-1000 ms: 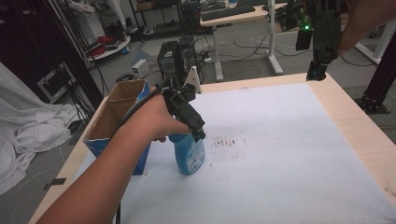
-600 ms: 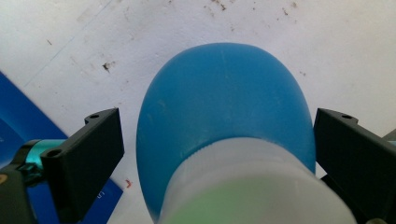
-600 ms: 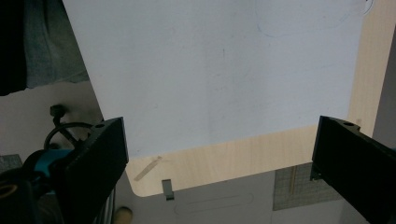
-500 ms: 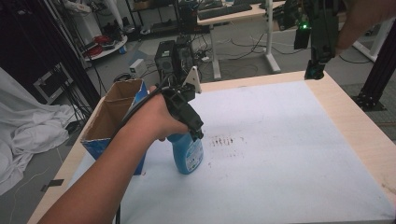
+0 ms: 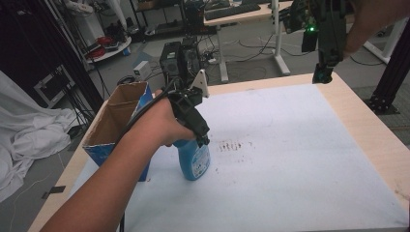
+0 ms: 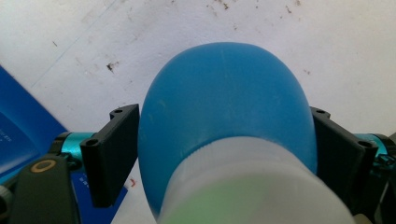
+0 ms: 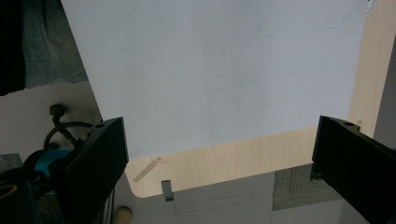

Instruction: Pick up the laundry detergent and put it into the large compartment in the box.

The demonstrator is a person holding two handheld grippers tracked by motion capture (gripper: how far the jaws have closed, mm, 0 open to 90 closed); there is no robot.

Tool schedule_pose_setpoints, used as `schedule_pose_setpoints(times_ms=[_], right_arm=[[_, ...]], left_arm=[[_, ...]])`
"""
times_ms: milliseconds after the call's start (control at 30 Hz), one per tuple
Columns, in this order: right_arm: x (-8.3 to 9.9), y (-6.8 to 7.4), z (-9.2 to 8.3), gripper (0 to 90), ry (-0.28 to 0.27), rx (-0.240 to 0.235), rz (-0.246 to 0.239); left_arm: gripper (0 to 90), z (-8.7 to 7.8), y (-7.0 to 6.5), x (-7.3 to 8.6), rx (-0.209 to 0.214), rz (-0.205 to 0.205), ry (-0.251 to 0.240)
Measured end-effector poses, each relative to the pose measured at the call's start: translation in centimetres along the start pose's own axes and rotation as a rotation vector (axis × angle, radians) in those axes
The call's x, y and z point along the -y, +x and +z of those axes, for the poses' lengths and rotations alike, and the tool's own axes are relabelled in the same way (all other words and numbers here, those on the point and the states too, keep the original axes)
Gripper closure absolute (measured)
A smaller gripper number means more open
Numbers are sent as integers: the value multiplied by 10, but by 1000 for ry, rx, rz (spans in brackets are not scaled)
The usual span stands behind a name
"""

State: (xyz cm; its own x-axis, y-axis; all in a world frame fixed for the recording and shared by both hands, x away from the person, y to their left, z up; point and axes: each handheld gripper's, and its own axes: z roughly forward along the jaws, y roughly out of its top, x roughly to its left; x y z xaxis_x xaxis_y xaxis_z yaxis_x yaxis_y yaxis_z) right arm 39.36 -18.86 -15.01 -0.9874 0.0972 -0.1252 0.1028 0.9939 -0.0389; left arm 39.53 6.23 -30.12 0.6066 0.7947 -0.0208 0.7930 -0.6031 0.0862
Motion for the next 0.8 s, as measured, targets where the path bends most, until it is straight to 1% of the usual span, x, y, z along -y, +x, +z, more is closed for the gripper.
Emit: schedule_pose_setpoints(times_ms=[67,133,167,200,233,267,300,333,433,467,567,633,733,800], right_arm=[[0,0,1,26,4,-1,4],[0,-1,1,26,4,-1,5],[0,-1,1,26,4,-1,5],[0,-1,1,26,6,0,3],[0,-1,1,26,6,0,3],[-1,-1,1,26,8,0,2],[-1,-1,1,26,9,0,2],[-1,-1,2,26,11,0,5],[-1,-1,2,26,10,-1,4],[-2,-1,2,26,10,-1,4],[-2,-1,2,26,11,-1,1],[-2,-1,2,26,11,-1,1],[-2,-1,2,26,11,0,0],[-2,-1,2,26,10,1,0]], left_arm=[[192,0,0,0,1,-5,-8],[211,-1,-1,-1,1,0,-7],[238,-1,-1,-1,1,0,-7],[238,-1,-1,-1,1,0,-7],[238,0,-1,-1,14,9,0],[281,0,-2,0,9,4,-4],[281,0,-2,0,-5,8,-2],[283,-1,-3,0,-10,12,-1],[296,-1,-2,0,-5,13,2],[320,-1,-2,0,-9,14,5],[326,0,-1,0,-6,9,10],[348,0,-1,0,-1,10,7],[349,0,-2,0,1,7,2],[360,0,-2,0,-6,4,5]])
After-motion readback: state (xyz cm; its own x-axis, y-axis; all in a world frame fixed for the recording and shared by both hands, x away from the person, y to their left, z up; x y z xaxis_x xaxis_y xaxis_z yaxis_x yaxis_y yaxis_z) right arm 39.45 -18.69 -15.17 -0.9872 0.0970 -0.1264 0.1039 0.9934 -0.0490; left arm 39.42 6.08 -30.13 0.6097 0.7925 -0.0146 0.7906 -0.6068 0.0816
